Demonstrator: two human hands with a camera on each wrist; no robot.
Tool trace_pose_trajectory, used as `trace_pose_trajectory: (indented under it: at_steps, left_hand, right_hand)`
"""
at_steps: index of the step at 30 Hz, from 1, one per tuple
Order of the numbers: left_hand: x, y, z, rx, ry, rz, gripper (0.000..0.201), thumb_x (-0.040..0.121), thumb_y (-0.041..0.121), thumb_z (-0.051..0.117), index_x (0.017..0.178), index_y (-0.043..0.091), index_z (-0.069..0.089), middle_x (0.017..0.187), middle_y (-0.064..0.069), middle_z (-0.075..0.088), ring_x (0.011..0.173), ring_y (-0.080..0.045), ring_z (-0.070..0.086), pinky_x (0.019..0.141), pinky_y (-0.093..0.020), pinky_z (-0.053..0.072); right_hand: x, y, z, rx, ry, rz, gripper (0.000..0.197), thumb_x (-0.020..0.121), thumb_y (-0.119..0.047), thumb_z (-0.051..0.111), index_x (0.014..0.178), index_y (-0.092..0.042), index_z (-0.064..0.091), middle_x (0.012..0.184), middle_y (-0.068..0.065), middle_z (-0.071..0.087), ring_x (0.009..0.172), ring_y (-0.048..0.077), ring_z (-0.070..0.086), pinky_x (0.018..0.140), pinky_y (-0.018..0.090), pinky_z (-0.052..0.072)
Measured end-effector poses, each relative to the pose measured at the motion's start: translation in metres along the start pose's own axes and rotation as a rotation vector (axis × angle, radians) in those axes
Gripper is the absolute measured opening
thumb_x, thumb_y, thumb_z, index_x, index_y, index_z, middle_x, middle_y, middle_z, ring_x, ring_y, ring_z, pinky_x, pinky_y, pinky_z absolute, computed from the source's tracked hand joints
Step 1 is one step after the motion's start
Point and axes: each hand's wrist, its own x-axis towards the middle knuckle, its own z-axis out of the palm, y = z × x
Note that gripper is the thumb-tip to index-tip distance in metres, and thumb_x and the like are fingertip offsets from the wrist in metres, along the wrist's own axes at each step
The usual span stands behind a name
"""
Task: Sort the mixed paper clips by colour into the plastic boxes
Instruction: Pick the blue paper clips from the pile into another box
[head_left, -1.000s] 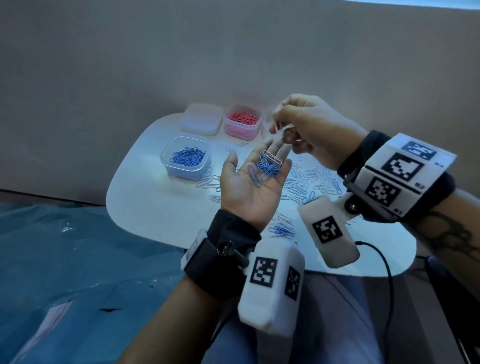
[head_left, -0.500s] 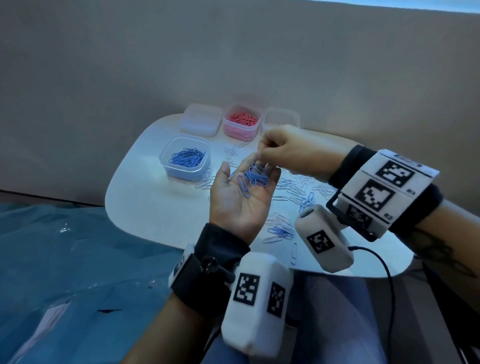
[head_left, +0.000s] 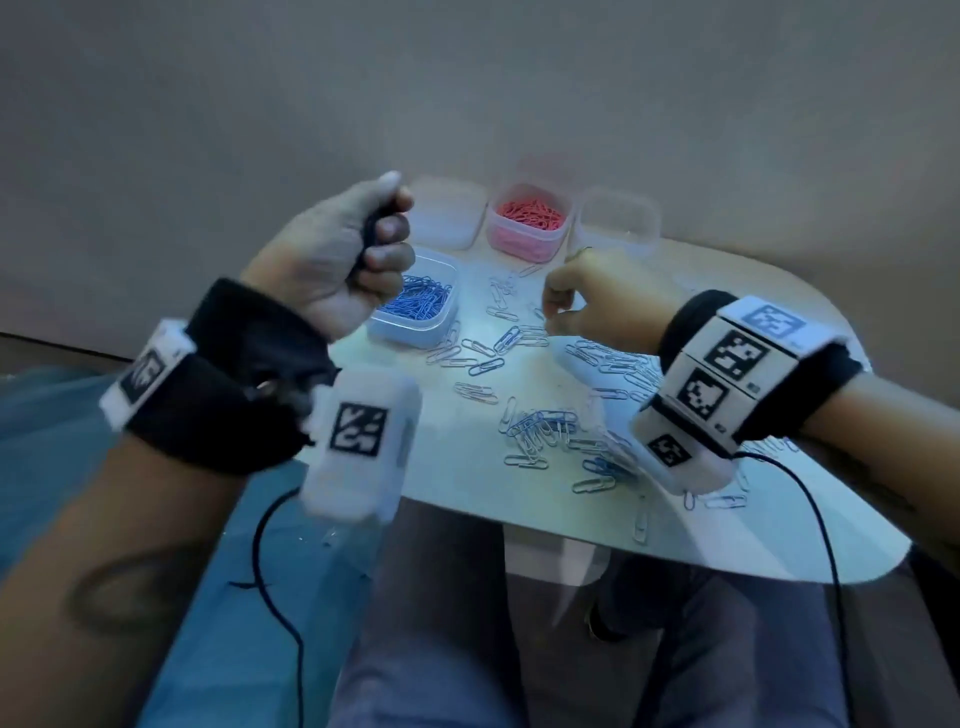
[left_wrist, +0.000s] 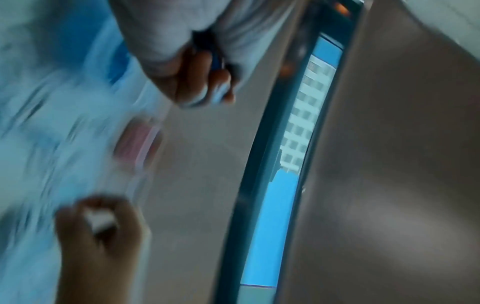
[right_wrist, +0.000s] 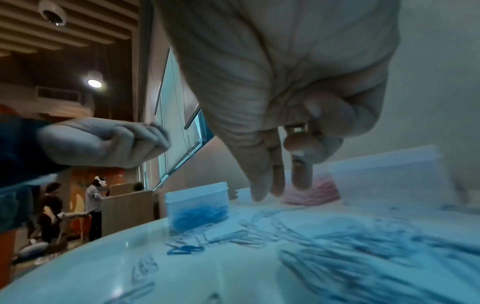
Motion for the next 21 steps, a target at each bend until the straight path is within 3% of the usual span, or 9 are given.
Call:
trace_pose_trajectory:
  at_steps: [4, 6, 8, 11, 14, 16, 18, 19, 21]
  left_hand:
    - [0.030, -0.005, 0.005, 0.769, 0.097, 0.029, 0.026, 0.092, 0.012, 0.047, 0.067, 0.015, 0.051, 0.054, 0.001, 0.043, 0.031, -0.001, 0.038, 0.033, -0.009, 0.025]
    - [0.039, -0.012, 0.002, 0.885, 0.132, 0.016, 0.023, 0.090, 0.009, 0.049, 0.067, 0.013, 0.053, 0.061, -0.004, 0.051, 0.042, -0.007, 0.051, 0.040, -0.013, 0.041]
    - [0.043, -0.018, -0.001, 0.953, 0.130, 0.031, 0.020, 0.089, 0.005, 0.050, 0.071, 0.010, 0.056, 0.066, -0.008, 0.055, 0.058, -0.019, 0.057, 0.054, -0.022, 0.051]
    - [0.035, -0.020, 0.003, 1.162, 0.137, 0.112, 0.015, 0.085, 0.003, 0.052, 0.086, 0.008, 0.067, 0.075, -0.004, 0.059, 0.077, -0.020, 0.054, 0.067, -0.025, 0.047]
    - [0.022, -0.016, 0.008, 1.319, 0.149, 0.213, 0.020, 0.087, 0.010, 0.058, 0.104, 0.008, 0.067, 0.100, -0.005, 0.060, 0.095, -0.017, 0.053, 0.079, -0.022, 0.040]
    - [0.011, -0.014, 0.012, 1.388, 0.180, 0.355, 0.023, 0.084, 0.015, 0.064, 0.107, 0.010, 0.066, 0.108, -0.008, 0.056, 0.104, -0.022, 0.053, 0.084, -0.025, 0.039]
    - [0.001, -0.019, 0.020, 1.387, 0.165, 0.513, 0.023, 0.078, 0.016, 0.070, 0.100, 0.012, 0.064, 0.099, -0.005, 0.049, 0.092, -0.024, 0.053, 0.080, -0.028, 0.040]
    - [-0.004, -0.024, 0.024, 1.375, 0.113, 0.523, 0.025, 0.076, 0.017, 0.072, 0.098, 0.012, 0.062, 0.094, -0.003, 0.047, 0.084, -0.023, 0.050, 0.074, -0.028, 0.038]
    - [-0.010, -0.039, 0.031, 1.396, -0.033, 0.374, 0.027, 0.078, 0.018, 0.071, 0.100, 0.012, 0.056, 0.088, -0.001, 0.047, 0.082, -0.020, 0.046, 0.068, -0.026, 0.032]
  right_hand:
    - [0.017, -0.019, 0.009, -0.014, -0.101, -0.126, 0.026, 0.084, -0.015, 0.063, 0.109, -0.010, 0.064, 0.110, 0.005, 0.061, 0.102, 0.022, 0.055, 0.085, 0.029, 0.043]
    - [0.023, -0.021, 0.014, -0.045, -0.101, -0.137, 0.021, 0.084, -0.012, 0.062, 0.104, -0.010, 0.067, 0.110, 0.005, 0.063, 0.101, 0.024, 0.056, 0.088, 0.034, 0.046]
    - [0.026, -0.021, 0.018, -0.070, -0.094, -0.142, 0.017, 0.083, -0.009, 0.061, 0.098, -0.008, 0.068, 0.107, 0.006, 0.064, 0.098, 0.025, 0.057, 0.084, 0.034, 0.047]
    - [0.028, -0.023, 0.020, -0.087, -0.126, -0.124, 0.015, 0.084, -0.005, 0.056, 0.095, -0.006, 0.065, 0.105, 0.009, 0.063, 0.096, 0.026, 0.056, 0.073, 0.028, 0.041]
    - [0.027, -0.023, 0.021, -0.061, -0.169, -0.094, 0.007, 0.087, -0.007, 0.054, 0.090, -0.010, 0.059, 0.107, 0.011, 0.063, 0.094, 0.026, 0.054, 0.071, 0.025, 0.035]
    - [0.026, -0.023, 0.023, -0.050, -0.172, -0.082, 0.011, 0.088, -0.007, 0.052, 0.095, -0.008, 0.060, 0.106, 0.012, 0.063, 0.095, 0.027, 0.054, 0.071, 0.025, 0.034]
    - [0.026, -0.022, 0.023, -0.029, -0.179, -0.064, 0.017, 0.088, -0.008, 0.053, 0.104, -0.008, 0.059, 0.100, 0.007, 0.059, 0.097, 0.025, 0.053, 0.073, 0.025, 0.034]
    - [0.025, -0.022, 0.023, -0.011, -0.183, -0.057, 0.018, 0.087, -0.009, 0.055, 0.105, -0.010, 0.058, 0.096, 0.003, 0.055, 0.095, 0.023, 0.051, 0.074, 0.025, 0.034]
    - [0.024, -0.021, 0.020, 0.027, -0.195, -0.047, 0.018, 0.084, -0.009, 0.059, 0.101, -0.013, 0.058, 0.093, -0.001, 0.050, 0.091, 0.019, 0.047, 0.078, 0.027, 0.037]
